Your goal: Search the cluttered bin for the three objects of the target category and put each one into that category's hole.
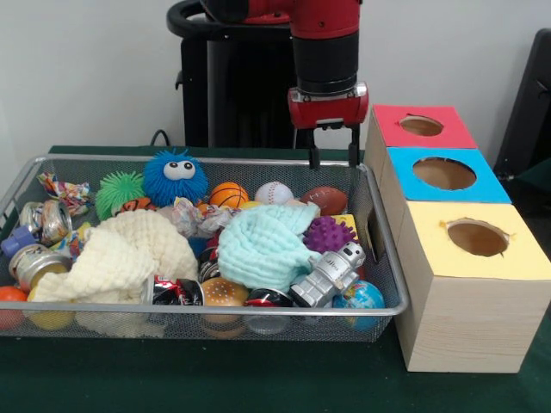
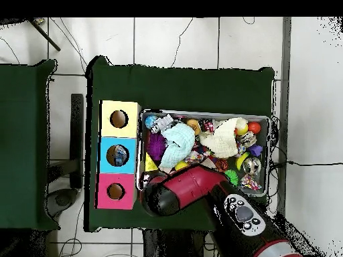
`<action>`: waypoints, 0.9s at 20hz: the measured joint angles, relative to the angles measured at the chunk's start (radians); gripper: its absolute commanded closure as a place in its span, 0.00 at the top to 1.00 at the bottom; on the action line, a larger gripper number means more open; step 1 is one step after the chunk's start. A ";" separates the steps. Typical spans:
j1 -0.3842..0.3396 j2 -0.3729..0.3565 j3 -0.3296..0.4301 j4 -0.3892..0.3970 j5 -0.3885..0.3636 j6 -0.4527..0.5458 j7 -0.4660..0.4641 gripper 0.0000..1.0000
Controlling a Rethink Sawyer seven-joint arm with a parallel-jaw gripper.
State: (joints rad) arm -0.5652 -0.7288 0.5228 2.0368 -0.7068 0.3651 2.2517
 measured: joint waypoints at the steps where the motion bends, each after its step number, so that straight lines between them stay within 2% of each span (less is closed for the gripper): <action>1: -0.012 0.002 0.000 0.004 0.000 0.000 0.000 1.00; 8: -0.083 0.006 0.000 0.041 0.000 0.000 0.000 1.00; 18: -0.103 0.006 0.007 0.053 -0.013 0.000 0.000 1.00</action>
State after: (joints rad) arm -0.6681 -0.7227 0.5299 2.0900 -0.7197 0.3651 2.2517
